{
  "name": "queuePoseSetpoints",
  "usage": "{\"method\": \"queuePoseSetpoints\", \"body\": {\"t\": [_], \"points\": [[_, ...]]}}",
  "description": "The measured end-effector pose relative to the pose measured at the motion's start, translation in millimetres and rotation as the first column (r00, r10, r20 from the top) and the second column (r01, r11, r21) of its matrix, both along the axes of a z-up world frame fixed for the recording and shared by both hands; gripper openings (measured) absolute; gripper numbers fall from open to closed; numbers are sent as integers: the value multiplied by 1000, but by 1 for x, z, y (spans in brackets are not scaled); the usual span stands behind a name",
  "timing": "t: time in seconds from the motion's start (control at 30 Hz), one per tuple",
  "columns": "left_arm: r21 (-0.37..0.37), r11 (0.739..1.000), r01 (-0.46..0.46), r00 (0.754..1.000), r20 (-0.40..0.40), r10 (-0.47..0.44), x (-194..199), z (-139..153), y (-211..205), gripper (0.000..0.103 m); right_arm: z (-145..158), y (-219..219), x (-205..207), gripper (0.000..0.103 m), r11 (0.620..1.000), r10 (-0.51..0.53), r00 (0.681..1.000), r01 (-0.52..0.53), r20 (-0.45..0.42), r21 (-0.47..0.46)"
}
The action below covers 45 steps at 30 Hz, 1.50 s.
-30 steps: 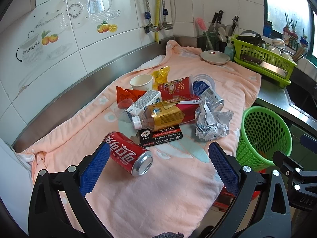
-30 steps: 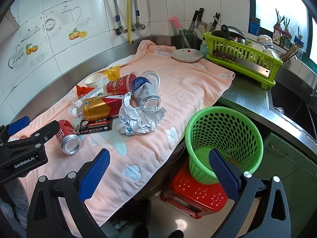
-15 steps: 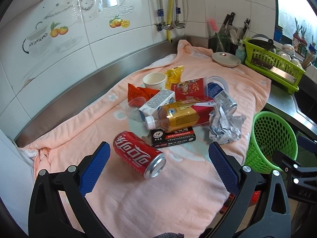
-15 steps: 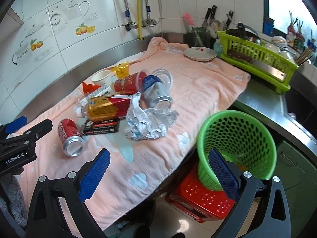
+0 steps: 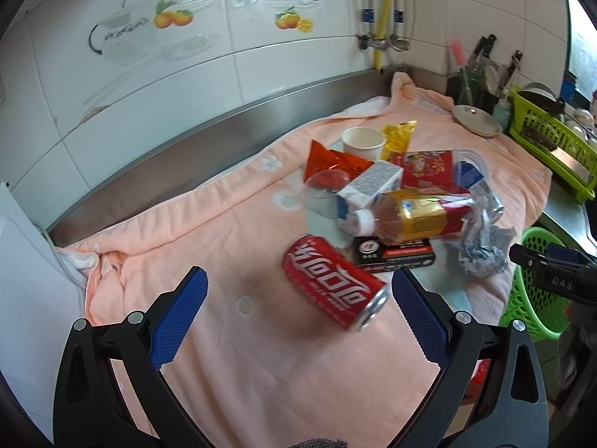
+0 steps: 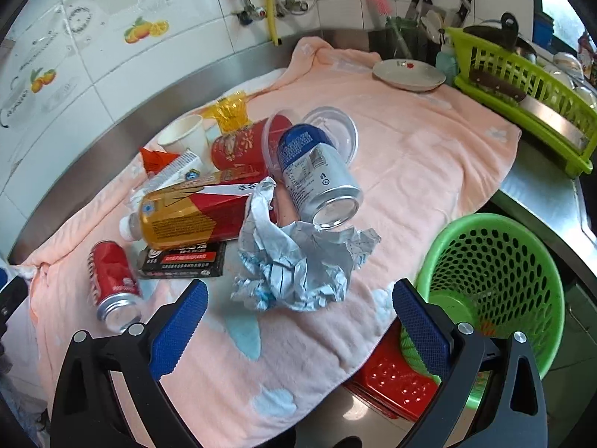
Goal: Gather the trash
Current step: 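Grasp the crumpled foil with the right tool while the left tool grasps the red Coca-Cola can, then carry the foil over the green basket and open the right tool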
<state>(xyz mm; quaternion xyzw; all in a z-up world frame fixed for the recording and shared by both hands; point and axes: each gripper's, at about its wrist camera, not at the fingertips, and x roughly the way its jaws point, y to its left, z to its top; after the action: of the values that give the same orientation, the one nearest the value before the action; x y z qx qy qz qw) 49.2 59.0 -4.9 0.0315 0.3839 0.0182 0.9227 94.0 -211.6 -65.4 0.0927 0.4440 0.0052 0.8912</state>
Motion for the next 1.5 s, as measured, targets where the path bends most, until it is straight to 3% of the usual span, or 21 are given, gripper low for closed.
{"method": "queuePoseSetpoints", "body": {"t": [0.3, 0.53, 0.63, 0.67, 1.03, 1.1, 1.23, 1.5], "points": [[-43, 997, -69, 996, -59, 67, 16, -11, 35, 97, -42, -1, 49, 96, 999, -49, 996, 48, -80, -16], [-114, 991, -77, 988, -140, 61, 40, -29, 34, 97, -65, -1, 64, 96, 999, -50, 993, 48, -112, -18], [-150, 985, -88, 980, -189, 59, 54, -42, 28, 97, -71, -3, 65, 94, 998, -56, 992, 55, -112, -10], [-164, 982, -97, 977, -205, 62, 59, -47, 27, 97, -72, -3, 64, 88, 998, -57, 992, 57, -112, -6], [-233, 961, -152, 947, -311, 75, 92, -81, 13, 97, -64, 0, 48, 54, 999, -18, 997, 21, -68, 35], [-238, 958, -157, 941, -329, 73, 96, -87, 11, 90, -63, -2, 45, 50, 998, -17, 998, 20, -68, 53], [-271, 948, -167, 928, -367, 59, 100, -99, 12, 79, -55, -5, 37, 46, 997, -21, 998, 24, -52, 72], [-317, 935, -160, 928, -372, 33, 100, -105, 17, 72, -24, -16, 4, 45, 995, -68, 998, 66, 19, 72]]}}
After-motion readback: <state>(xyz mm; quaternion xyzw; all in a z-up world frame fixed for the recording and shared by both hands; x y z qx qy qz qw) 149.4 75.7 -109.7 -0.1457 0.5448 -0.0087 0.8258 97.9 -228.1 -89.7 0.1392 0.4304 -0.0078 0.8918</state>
